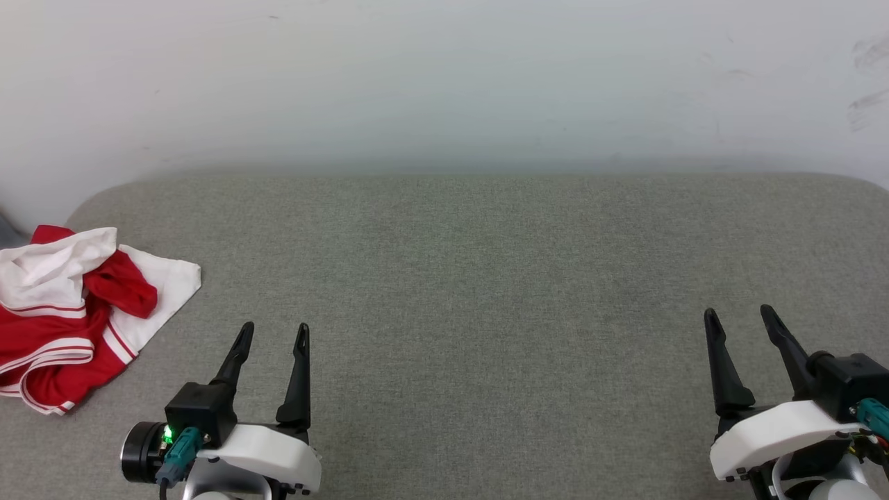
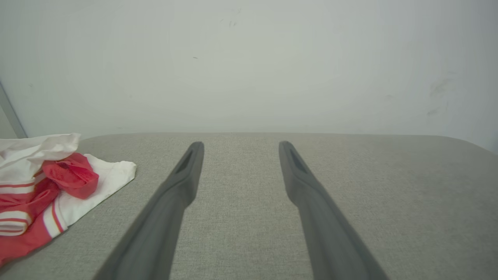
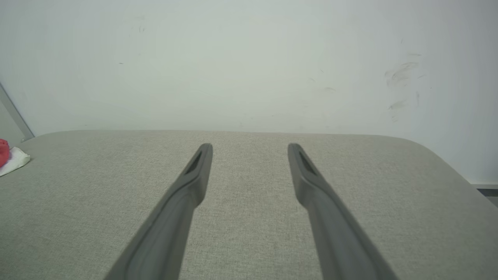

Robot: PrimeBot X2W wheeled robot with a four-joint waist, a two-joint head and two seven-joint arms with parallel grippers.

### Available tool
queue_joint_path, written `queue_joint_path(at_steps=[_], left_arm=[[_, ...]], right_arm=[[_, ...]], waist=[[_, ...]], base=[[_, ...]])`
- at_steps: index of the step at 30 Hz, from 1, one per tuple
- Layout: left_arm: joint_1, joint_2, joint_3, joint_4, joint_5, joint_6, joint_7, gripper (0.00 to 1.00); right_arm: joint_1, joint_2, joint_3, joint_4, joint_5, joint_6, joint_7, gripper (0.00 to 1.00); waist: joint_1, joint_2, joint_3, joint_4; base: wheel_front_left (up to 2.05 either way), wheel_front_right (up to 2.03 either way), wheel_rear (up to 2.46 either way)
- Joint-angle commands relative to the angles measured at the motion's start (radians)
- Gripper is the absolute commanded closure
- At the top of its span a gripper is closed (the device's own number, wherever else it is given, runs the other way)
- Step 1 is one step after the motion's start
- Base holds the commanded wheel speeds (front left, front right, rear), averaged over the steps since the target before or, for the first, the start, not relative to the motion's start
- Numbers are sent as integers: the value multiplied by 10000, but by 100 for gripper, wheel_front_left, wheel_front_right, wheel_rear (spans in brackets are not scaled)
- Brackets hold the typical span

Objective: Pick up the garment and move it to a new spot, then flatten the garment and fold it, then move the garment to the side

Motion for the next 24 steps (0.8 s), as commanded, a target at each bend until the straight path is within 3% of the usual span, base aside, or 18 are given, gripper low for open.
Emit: queue_joint_path(at_steps=[1, 14, 24], left_arm=[[-101, -17, 57, 5, 176, -52, -99, 0], [-133, -241, 385, 252, 932, -335, -323, 0], [-293, -427, 791, 475, 690, -559, -324, 0]], right_arm=[[11, 40, -10, -79, -195, -3, -46, 0], [-20, 47, 2, -50, -582, -3, -254, 0], [50, 47, 377, -225, -448, -3, -355, 0]], waist=[[0, -1, 0, 7], [0, -1, 5, 181], [0, -1, 61, 1112]], base=[[0, 0, 0], [0, 0, 0], [0, 0, 0]])
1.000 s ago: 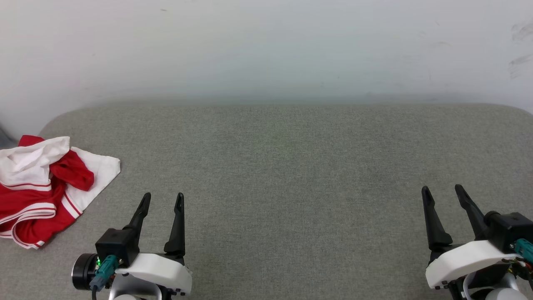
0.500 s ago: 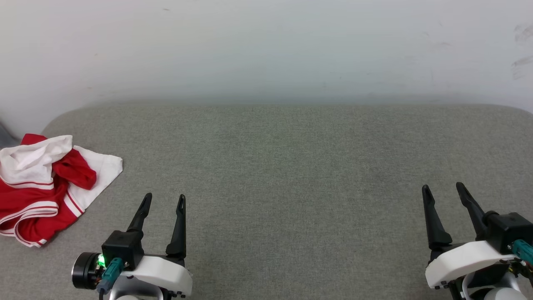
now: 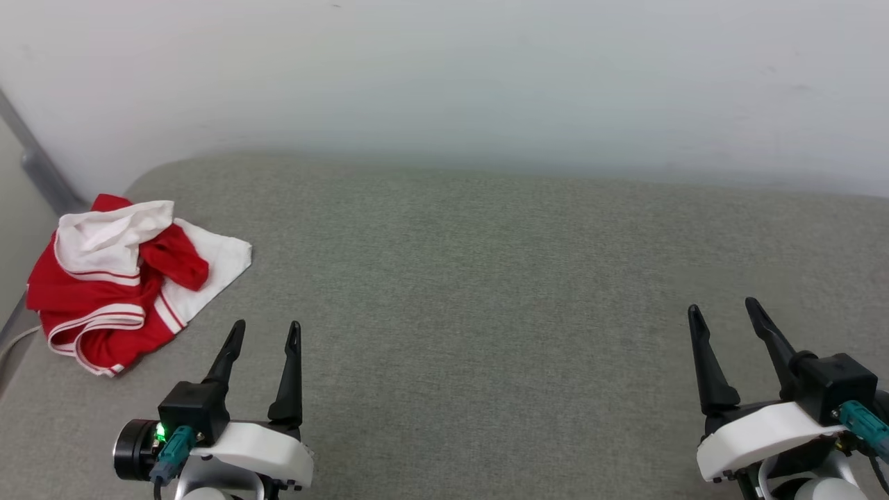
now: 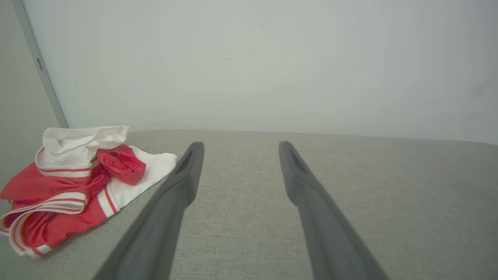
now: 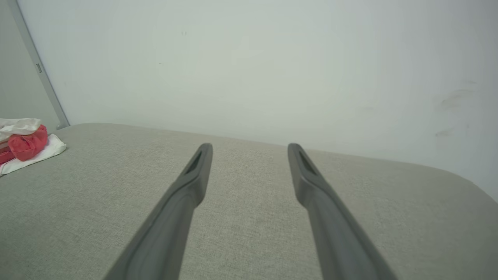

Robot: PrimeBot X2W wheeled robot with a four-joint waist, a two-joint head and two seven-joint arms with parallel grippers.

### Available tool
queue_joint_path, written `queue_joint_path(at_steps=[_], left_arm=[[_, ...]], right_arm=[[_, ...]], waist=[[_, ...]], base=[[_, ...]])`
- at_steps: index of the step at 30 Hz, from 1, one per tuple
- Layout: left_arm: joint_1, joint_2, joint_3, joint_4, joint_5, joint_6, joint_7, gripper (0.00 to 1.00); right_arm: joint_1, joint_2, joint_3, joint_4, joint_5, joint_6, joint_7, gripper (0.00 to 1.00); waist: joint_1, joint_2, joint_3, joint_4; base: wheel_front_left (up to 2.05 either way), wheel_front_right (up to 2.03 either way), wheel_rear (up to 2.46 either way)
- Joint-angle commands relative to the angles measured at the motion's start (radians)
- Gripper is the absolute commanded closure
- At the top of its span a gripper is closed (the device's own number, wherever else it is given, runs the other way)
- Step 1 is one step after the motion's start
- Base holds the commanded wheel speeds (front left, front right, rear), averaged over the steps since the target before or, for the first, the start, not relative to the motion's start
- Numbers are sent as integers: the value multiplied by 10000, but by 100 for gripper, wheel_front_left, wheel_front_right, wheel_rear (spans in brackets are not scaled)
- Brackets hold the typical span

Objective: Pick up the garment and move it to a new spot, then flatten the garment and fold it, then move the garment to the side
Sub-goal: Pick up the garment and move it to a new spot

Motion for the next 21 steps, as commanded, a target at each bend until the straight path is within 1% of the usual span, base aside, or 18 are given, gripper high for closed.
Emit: queue_joint_path(at_steps=[1, 12, 13, 21], left_arm=[[-146, -51, 88, 33, -69, -60, -27, 0], [-220, -92, 587, 204, -45, -158, -27, 0], [-220, -92, 587, 204, -45, -158, -27, 0], [-130, -117, 911, 252, -69, -237, -27, 0]], right_arm=[[20, 36, 74, -62, 37, -5, -68, 0], [-52, 34, 469, -257, 205, -5, -96, 0], [-52, 34, 469, -257, 205, -5, -96, 0], [-159, 32, 846, -394, 254, -5, -179, 0]], waist=[[0, 0, 29, 364], [0, 0, 56, 2080], [0, 0, 56, 2080], [0, 0, 75, 3145]], base=[[0, 0, 0], [0, 0, 0], [0, 0, 0], [0, 0, 0]])
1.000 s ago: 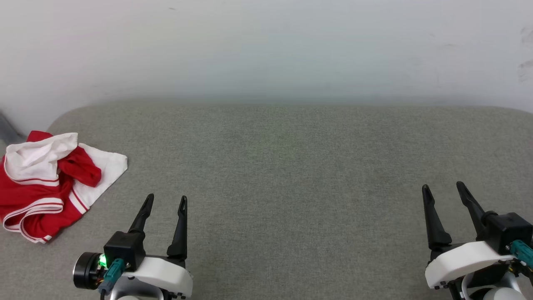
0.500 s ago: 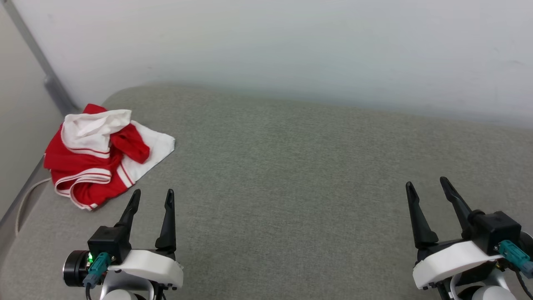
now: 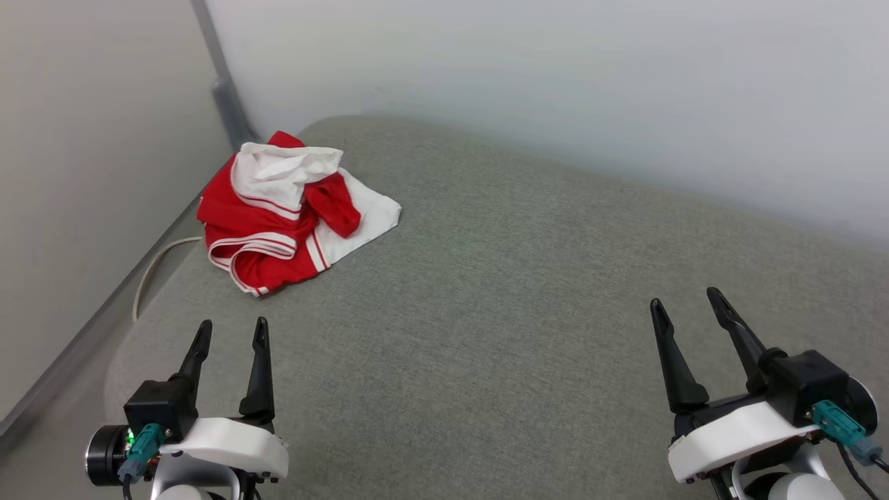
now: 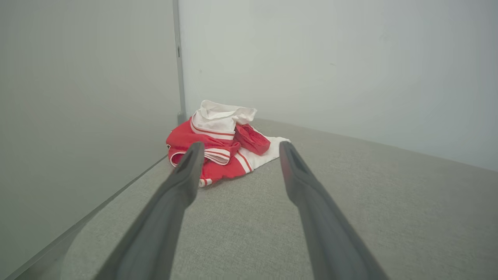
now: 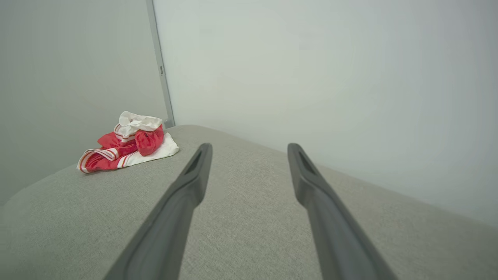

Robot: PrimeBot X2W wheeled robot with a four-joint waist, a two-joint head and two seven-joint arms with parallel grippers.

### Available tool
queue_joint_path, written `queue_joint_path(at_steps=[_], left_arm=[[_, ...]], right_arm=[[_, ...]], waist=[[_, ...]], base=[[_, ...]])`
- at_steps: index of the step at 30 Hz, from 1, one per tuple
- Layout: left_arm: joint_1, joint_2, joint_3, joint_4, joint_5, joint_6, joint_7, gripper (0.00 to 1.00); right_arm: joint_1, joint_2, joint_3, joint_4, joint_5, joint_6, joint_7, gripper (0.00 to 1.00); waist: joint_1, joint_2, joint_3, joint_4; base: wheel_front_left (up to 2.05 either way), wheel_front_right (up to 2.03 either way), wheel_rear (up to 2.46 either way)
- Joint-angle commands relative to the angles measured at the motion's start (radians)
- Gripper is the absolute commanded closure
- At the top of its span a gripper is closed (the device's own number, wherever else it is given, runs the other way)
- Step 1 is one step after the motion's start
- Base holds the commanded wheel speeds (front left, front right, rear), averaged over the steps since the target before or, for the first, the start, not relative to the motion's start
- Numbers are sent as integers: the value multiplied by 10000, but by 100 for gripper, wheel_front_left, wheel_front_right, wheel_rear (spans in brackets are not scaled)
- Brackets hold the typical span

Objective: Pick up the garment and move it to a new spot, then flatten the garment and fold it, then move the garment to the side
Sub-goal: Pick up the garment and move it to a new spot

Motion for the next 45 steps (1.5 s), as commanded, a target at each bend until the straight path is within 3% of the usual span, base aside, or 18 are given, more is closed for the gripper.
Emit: queue_joint_path(at_steps=[1, 15, 23, 30, 38, 45], left_arm=[[55, -14, 51, 2, 4, -11, -27, 0], [-56, -49, 260, 219, -113, -129, -27, 0], [-456, -7, 419, 369, -266, -164, -27, 0], [-1925, 189, 397, 1261, -888, -184, 20, 0], [-4593, 1172, 230, 2637, -2271, -202, 1952, 0], [-6736, 2619, -345, 4028, -3548, -205, 4614, 0]], right_arm=[[-115, 27, -8, -58, 41, -7, -51, 0], [-176, 25, 143, -165, -174, -7, -22, 0], [-246, 24, 112, -266, -200, -7, 166, 0], [-653, -203, -6, -822, -526, -7, 686, 0], [-1439, -686, -93, -1492, -1096, -7, 1173, 0], [-2181, -907, -76, -1967, -1305, -8, 1274, 0]], waist=[[0, 0, 7, 290], [0, 0, 54, 893], [0, 0, 378, 702], [0, 0, 1665, 231], [0, 0, 3476, -489], [0, 0, 5025, -1017]], base=[[0, 0, 0], [0, 0, 0], [0, 0, 0], [0, 0, 0], [0, 0, 0], [0, 0, 0]])
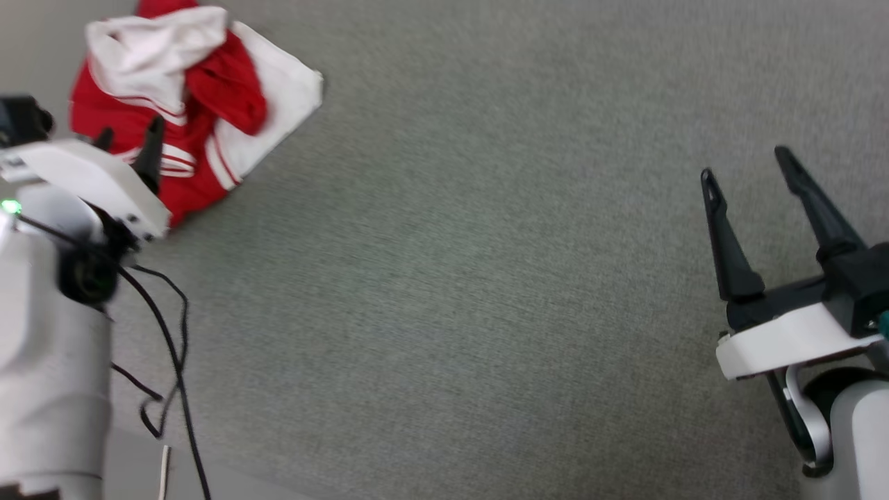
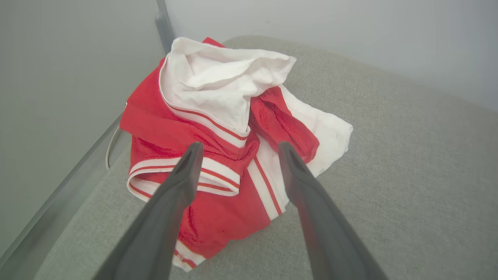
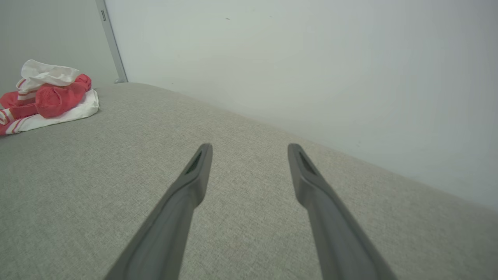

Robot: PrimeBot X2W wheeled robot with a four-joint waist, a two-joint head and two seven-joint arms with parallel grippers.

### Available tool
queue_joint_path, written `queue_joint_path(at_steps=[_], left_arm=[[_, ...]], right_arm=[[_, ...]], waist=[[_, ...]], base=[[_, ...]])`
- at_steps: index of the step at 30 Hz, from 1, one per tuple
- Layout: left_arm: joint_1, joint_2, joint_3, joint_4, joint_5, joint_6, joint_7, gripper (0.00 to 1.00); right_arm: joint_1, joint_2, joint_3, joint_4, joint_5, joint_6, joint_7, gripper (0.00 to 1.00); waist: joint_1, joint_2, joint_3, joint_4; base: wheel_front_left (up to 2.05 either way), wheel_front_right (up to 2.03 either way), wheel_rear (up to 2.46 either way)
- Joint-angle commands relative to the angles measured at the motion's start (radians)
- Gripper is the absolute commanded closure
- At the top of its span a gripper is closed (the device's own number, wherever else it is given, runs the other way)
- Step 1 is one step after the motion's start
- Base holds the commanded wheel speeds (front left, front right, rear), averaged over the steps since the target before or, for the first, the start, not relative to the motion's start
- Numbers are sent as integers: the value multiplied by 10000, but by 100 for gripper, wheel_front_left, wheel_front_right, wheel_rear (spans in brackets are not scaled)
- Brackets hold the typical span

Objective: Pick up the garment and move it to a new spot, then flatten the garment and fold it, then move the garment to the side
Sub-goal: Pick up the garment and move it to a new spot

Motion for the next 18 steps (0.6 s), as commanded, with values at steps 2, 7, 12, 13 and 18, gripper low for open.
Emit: queue_joint_path(at_steps=[2, 7, 12, 13, 18], left_arm=[[-616, 371, -90, 356, -350, -21, 678, 0], [-1523, 1143, -185, 996, -1132, -20, 1980, 0], [-2009, 1705, -70, 1739, -1602, -20, 2818, 0], [-2037, 1778, -77, 1929, -1663, -21, 3028, 0], [-1927, 1707, -313, 3249, -1658, 654, 4491, 0]], right_arm=[[-380, -62, 26, -114, -22, -7, 2, 0], [-729, -121, 37, -307, -20, -8, 44, 0], [-943, -161, 7, -499, 55, -8, 25, 0], [-965, -165, -3, -540, 80, -8, 23, 0], [-926, -164, -117, -746, 174, -8, 99, 0]], waist=[[-2, 0, 1194, -649], [-2, 0, 2002, -1053], [-2, 0, 2549, -1422], [-2, 0, 2623, -1482], [-2, 0, 2860, -1639]], base=[[0, 0, 0], [0, 0, 0], [0, 0, 0], [0, 0, 0], [0, 0, 0]])
